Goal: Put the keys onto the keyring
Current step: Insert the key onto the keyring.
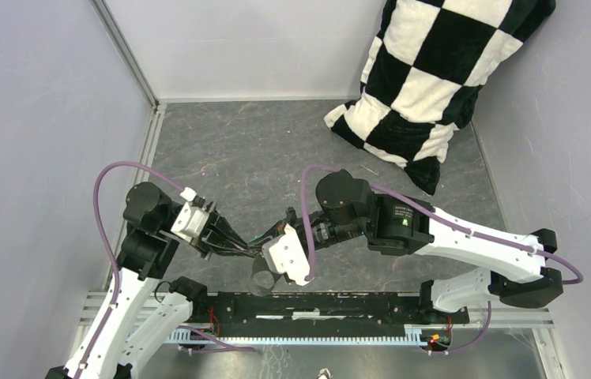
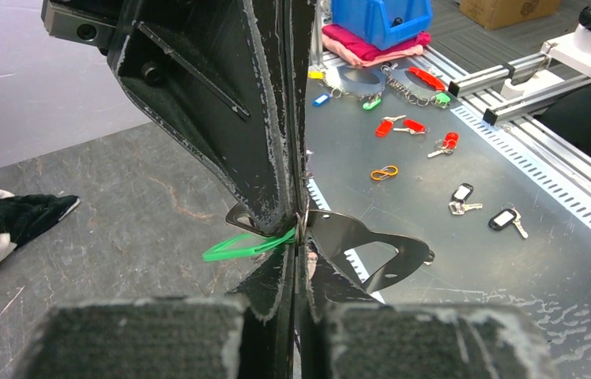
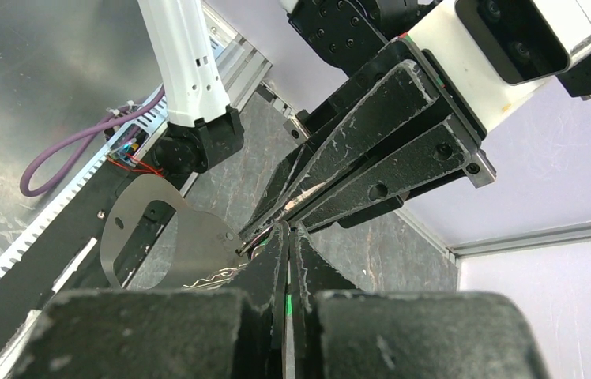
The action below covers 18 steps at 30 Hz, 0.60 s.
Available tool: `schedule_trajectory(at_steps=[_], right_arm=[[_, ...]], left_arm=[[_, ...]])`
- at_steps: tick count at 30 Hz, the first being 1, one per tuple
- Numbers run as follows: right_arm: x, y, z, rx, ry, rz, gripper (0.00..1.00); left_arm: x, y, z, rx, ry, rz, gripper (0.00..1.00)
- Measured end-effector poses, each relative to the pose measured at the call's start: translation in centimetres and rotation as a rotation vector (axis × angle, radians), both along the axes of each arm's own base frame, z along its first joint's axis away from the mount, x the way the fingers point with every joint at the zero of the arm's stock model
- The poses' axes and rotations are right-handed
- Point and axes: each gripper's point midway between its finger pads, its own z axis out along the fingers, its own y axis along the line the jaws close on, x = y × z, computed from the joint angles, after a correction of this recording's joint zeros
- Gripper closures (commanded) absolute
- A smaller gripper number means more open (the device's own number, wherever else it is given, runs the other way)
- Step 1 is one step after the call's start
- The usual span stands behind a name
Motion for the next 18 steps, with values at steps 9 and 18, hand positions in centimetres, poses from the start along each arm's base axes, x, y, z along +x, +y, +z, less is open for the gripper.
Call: schedule_trajectory(at_steps=[9, 18], right_arm=[[0.29, 0.06, 0.13, 0.031, 0.015, -0.027, 0.98], [0.65, 0.15, 0.50, 0.060, 0.031, -0.044, 0.67]], left_arm=[[-0.21, 0.12, 0.08, -0.008, -0.021, 0.003, 0.98], [-0.11, 0.07, 0.05, -0.015, -0.038, 0.003, 0.98]])
